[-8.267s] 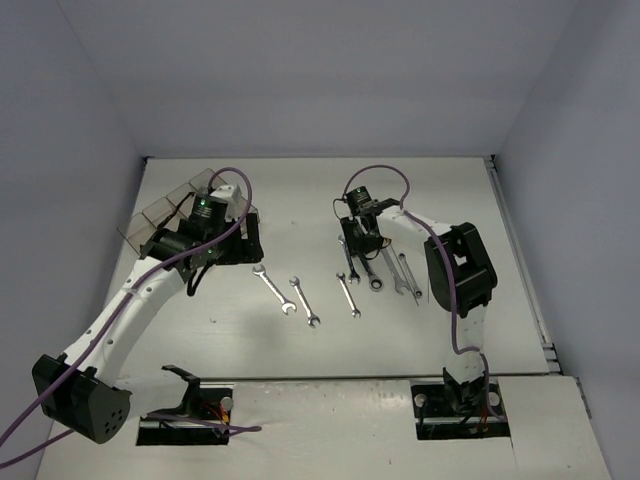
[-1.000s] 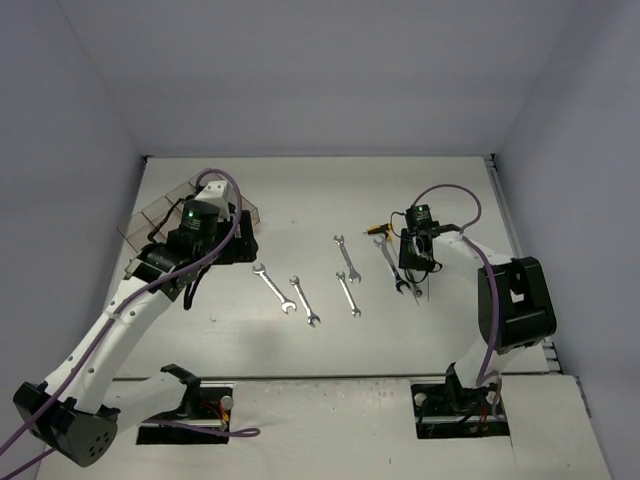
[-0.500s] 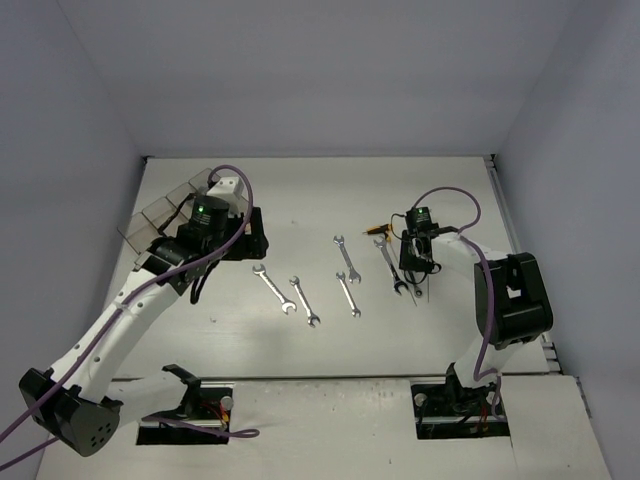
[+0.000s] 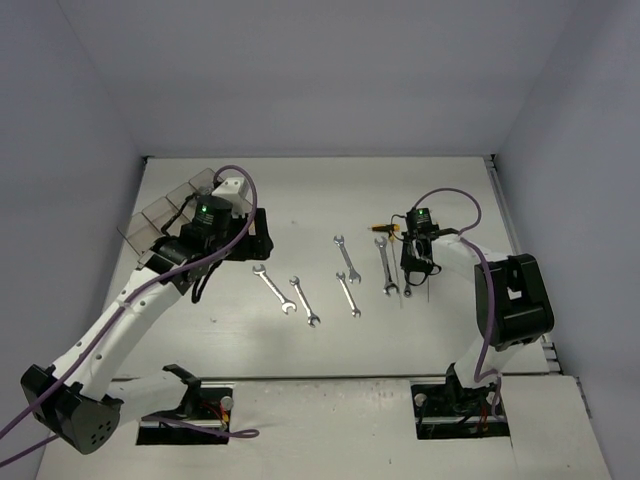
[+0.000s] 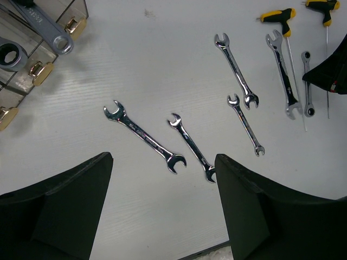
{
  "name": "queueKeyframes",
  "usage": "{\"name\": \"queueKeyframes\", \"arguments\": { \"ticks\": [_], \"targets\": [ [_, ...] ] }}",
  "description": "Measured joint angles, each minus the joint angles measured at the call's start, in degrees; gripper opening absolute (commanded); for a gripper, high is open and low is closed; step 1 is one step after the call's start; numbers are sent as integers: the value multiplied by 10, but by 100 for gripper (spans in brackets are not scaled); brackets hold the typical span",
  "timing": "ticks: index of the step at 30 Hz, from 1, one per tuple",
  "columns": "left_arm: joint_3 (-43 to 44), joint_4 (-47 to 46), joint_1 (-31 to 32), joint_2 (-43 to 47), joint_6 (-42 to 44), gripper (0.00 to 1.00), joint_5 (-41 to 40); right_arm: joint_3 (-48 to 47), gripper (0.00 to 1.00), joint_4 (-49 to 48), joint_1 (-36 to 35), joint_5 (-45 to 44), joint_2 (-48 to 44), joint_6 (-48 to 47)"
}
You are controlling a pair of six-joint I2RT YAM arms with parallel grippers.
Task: Sort the tools into containers
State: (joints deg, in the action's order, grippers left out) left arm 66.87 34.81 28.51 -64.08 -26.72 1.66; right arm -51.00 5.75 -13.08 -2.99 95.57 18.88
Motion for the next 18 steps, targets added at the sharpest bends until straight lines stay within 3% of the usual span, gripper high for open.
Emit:
{"name": "queueKeyframes", "arguments": {
  "ticks": [12, 18],
  "targets": [
    [2, -41, 24, -68, -3, 73, 45, -18, 0, 22, 0, 2, 5, -6],
    [11, -89, 39, -110, -25, 73, 84, -28, 0, 35, -4, 25, -45, -24]
  ]
}}
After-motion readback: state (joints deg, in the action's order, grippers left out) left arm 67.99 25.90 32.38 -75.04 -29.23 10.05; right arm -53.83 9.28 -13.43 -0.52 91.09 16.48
